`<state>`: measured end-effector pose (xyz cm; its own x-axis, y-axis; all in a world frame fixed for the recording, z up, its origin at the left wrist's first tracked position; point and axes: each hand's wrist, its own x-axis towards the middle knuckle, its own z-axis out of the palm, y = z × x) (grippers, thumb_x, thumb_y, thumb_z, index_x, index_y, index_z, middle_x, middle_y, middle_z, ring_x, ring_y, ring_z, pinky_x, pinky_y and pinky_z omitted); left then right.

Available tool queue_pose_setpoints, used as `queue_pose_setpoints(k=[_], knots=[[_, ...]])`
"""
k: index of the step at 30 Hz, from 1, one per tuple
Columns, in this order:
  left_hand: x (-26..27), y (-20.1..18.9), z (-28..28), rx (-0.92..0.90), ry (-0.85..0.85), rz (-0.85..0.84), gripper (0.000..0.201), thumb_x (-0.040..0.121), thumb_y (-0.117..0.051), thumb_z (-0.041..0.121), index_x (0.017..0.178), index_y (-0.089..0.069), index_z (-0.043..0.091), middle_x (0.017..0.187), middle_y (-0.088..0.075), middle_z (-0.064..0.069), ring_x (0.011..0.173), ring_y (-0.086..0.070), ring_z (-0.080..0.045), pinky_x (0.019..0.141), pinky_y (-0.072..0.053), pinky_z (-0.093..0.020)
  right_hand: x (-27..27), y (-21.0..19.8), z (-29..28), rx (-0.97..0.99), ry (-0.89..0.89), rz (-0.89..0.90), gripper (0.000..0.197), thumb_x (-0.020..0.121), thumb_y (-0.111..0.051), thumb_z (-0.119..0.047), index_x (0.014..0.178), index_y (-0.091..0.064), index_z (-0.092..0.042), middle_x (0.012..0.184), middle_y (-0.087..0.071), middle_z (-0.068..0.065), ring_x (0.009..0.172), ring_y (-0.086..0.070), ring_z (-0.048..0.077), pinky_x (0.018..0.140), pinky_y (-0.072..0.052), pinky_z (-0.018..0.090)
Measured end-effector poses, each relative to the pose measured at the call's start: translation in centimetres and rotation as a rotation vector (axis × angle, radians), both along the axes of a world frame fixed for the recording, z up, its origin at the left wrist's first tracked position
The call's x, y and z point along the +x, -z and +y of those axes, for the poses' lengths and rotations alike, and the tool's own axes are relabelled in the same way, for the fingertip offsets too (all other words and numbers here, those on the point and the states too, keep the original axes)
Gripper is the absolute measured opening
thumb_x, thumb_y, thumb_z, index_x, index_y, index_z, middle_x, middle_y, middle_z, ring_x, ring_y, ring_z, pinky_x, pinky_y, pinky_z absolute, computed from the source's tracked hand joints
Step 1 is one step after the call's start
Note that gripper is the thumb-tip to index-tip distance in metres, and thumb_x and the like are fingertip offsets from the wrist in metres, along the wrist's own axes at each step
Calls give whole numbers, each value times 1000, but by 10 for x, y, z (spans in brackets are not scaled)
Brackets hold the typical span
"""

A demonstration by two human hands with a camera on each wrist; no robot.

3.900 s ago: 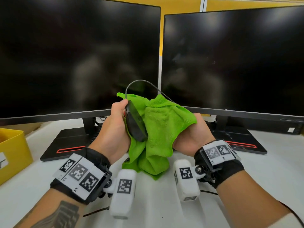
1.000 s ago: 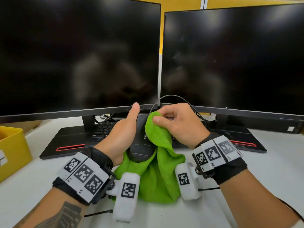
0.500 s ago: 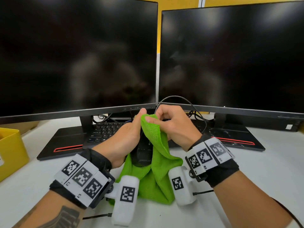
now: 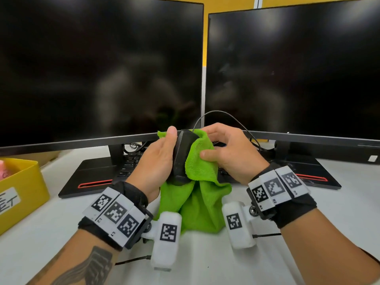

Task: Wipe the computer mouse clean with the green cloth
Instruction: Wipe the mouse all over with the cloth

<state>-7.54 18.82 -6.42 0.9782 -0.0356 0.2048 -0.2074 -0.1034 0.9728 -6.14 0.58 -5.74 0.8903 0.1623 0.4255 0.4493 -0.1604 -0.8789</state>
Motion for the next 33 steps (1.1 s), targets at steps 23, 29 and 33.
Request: queue_pose_setpoints(k=[23, 29, 33], knots=[[12, 7, 2, -200, 26, 43, 42, 113, -44, 31, 102, -82, 17, 99, -84, -6, 98, -78, -21, 96, -59, -40, 5, 2, 4, 103, 188, 90, 58, 45, -95, -36, 90, -69, -10, 104, -75, 20, 102, -72, 40, 94, -56, 59], [20, 10, 8, -265, -62, -53, 38, 105, -45, 4, 106, -81, 14, 111, -82, -13, 108, -77, -32, 99, -60, -51, 3, -3, -3, 201, 228, 81, 34, 68, -90, -5, 88, -62, -5, 91, -75, 18, 93, -75, 36, 92, -59, 57], [19, 9, 11, -374, -38, -79, 44, 97, -42, -19, 108, -77, 5, 112, -80, -22, 101, -78, -35, 87, -65, -44, 4, -7, -8, 216, 269, 57, 28, 74, -86, 0, 89, -63, -5, 81, -72, 11, 83, -73, 28, 86, -61, 47]])
